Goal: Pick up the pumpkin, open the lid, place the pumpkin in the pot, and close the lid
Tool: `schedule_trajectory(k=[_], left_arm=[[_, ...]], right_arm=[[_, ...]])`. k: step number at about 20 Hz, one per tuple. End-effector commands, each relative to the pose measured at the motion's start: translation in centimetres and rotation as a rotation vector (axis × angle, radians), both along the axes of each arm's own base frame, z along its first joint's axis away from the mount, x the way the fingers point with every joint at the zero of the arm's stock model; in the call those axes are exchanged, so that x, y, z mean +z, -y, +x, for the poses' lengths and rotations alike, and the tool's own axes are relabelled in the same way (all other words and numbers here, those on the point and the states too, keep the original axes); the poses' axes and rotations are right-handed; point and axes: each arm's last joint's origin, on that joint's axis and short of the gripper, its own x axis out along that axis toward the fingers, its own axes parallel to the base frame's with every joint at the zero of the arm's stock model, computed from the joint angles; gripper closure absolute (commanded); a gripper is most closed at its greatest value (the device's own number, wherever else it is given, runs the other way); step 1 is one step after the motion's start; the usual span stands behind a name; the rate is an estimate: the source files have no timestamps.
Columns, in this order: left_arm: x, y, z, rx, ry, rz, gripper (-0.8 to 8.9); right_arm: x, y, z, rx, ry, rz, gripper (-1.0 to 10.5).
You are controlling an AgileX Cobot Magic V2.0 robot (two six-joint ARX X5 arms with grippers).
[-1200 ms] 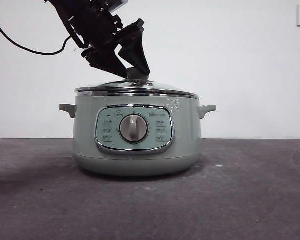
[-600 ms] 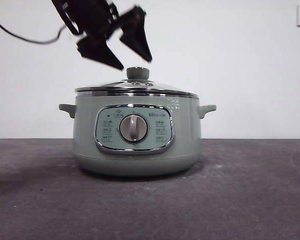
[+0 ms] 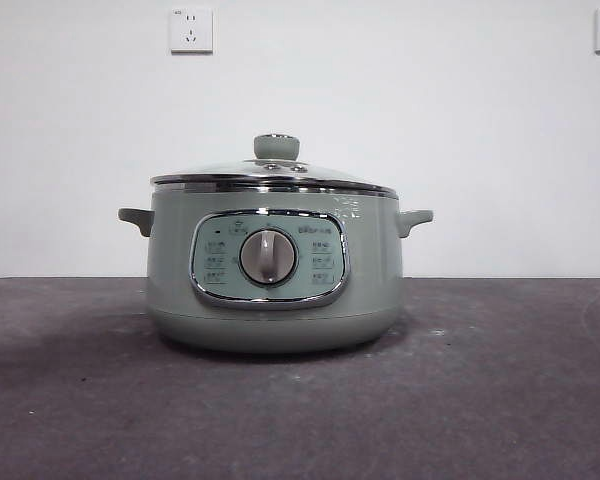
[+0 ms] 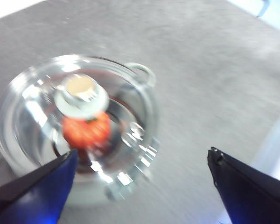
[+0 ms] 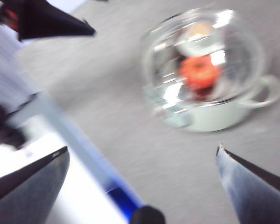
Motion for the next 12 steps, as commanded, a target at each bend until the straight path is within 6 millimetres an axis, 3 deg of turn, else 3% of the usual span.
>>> schedule_trajectory(k=[1, 2, 3, 4, 7, 12], left_arm=[[0.9, -1.0, -2.3, -0.015, -0.008, -0.020, 5.79], [1.2, -1.5, -3.2, -0.014, -0.005, -0.021, 7.42], [1.4, -2.0, -4.1, -0.014, -0.003, -0.022, 8.33], [1.6, -2.4, -4.8, -0.014, -0.002, -0.023, 8.19], [1.9, -3.0, -6.0, -0.013, 0.007, -0.026, 8.18], [1.8, -3.1, -6.2, -0.011, 0.002, -0.021, 8.18]], right_arm=[[-0.2, -0.2, -0.1, 0.045, -0.056, 0.019, 6.3], [-0.4, -0.2, -0.1, 0.054, -0.074, 0.018, 7.5], [-0.5, -0.2, -0.1, 0.057, -0.087, 0.012, 8.9], [-0.5, -0.2, -0.2, 0.061, -0.088, 0.005, 9.6], [-0.5, -0.2, -0.1, 0.059, -0.081, 0.009, 9.6], [-0.4, -0.1, -0.2, 0.053, -0.084, 0.014, 9.5]])
